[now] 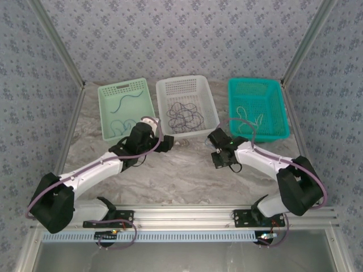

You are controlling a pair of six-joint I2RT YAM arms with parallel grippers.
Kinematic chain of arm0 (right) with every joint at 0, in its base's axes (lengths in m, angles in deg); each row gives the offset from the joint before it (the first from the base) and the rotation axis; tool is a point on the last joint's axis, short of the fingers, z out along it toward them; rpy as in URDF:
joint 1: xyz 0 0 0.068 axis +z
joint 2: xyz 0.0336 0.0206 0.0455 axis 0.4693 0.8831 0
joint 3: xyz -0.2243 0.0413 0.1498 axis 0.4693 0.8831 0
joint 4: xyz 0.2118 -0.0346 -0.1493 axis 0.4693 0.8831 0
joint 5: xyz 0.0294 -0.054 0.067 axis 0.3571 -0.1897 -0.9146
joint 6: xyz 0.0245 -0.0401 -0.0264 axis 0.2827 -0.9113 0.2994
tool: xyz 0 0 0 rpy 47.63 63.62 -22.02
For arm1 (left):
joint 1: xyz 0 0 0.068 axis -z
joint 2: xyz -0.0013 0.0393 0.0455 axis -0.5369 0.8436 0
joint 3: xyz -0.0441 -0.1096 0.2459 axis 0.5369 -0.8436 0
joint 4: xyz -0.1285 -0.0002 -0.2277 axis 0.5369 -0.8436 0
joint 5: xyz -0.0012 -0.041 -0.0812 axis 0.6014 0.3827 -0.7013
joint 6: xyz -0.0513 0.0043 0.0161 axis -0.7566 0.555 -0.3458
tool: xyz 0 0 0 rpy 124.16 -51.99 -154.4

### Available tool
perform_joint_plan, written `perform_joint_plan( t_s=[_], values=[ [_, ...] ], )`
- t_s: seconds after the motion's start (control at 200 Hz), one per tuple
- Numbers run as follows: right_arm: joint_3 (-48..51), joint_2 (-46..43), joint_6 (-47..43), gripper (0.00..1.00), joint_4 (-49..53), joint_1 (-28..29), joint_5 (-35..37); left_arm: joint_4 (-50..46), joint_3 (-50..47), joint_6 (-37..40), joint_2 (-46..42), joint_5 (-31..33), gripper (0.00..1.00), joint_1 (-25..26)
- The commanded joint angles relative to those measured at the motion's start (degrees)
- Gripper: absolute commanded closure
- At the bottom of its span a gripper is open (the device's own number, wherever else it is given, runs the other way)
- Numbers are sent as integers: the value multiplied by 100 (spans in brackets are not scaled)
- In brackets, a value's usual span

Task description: Untangle the cables

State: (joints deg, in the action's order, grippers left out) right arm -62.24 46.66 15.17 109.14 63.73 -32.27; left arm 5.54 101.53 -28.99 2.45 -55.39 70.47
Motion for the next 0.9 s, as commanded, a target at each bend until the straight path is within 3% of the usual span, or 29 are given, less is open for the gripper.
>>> perform_joint_plan(
  t_s=[0.0, 0.135, 0.325, 0.59, 0.735, 0.894],
  values=[
    [-5, -491, 12, 98, 4, 185, 219, 113, -93, -84, -212, 5, 1, 31],
    [136, -1495, -61, 100, -43, 298, -275, 188, -118, -128, -247, -17, 1, 40],
    [153, -2711, -248, 100, -432, 247, -1819, 660, -165, 95, -404, -318, 1, 183],
    [-28, -2735, -240, 100, -687, 239, -2328, 1779, -426, 676, -486, -1346, 1, 702],
    [-37, -2727, -141, 100, -865, 201, -2366, 1968, -452, 907, -332, -2087, 6, 836],
    [-26, -2656, 139, 100, -1086, 161, -2269, 2192, -517, 959, -293, -2185, 7, 987]
  ],
)
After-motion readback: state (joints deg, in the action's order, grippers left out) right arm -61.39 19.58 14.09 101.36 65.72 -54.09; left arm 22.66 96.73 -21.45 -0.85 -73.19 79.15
